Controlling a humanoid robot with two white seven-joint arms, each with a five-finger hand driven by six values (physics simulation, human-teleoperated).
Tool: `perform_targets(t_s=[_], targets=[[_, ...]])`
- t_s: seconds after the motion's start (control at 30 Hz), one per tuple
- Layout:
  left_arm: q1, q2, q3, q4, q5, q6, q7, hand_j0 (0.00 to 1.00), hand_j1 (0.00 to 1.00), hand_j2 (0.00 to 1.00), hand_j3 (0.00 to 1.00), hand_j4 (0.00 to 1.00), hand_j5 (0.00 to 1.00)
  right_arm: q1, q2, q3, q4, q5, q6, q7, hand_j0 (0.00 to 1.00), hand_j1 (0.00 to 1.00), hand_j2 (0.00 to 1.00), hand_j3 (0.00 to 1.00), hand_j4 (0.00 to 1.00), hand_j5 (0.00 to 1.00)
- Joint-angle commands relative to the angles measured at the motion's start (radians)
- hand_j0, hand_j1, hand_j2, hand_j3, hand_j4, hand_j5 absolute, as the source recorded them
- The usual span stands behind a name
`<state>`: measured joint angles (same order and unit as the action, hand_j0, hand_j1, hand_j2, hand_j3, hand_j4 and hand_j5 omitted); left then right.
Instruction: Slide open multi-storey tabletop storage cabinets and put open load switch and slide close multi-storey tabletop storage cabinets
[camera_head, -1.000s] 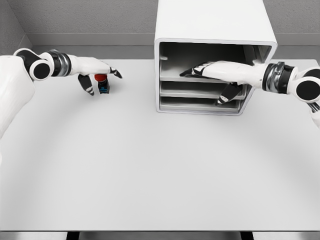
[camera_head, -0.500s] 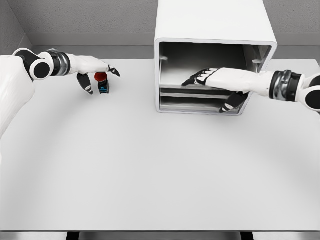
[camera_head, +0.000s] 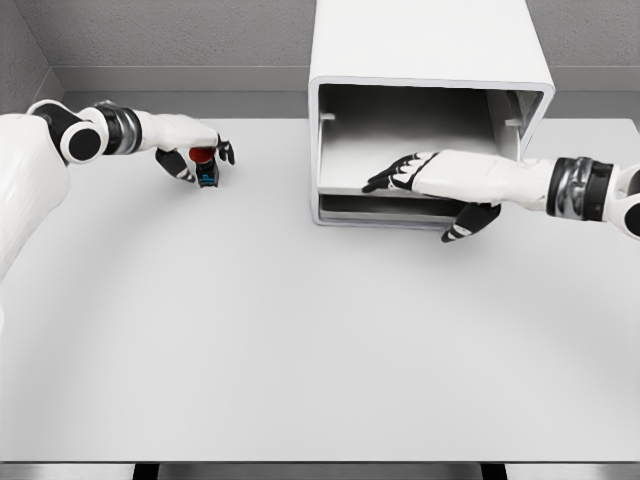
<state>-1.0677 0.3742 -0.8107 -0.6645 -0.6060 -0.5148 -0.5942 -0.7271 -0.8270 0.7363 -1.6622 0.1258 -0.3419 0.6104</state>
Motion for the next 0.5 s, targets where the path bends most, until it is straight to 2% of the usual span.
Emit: perform_targets(t_s=[0.0, 0.33, 0.47], targets=[[-0.001, 0.0, 0.002, -0.001, 0.005, -0.001, 0.001, 0.67, 0.67, 0.67, 0.67, 0.67, 0.67, 0.003, -0.017, -0.017, -0.03, -0.006, 0.0, 0.0, 1.0, 1.0, 1.0, 1.0, 1.0, 1.0], [-0.002, 0.011, 0.002, -0.007, 0.006, -0.051, -0.001, 0.48, 0.48, 0.48, 0.48, 0.48, 0.48, 0.04, -0.043, -0.032, -0.068, -0.006, -0.014, 0.0, 1.0, 1.0, 1.0, 1.0, 1.0, 1.0], [-0.002, 0.012, 0.004, -0.009, 0.008, -0.065, -0.001, 0.44, 0.44, 0.44, 0.44, 0.44, 0.44, 0.081, -0.064, -0.094, -0.084, -0.006, -0.029, 0.0, 1.0, 1.0, 1.0, 1.0, 1.0, 1.0]])
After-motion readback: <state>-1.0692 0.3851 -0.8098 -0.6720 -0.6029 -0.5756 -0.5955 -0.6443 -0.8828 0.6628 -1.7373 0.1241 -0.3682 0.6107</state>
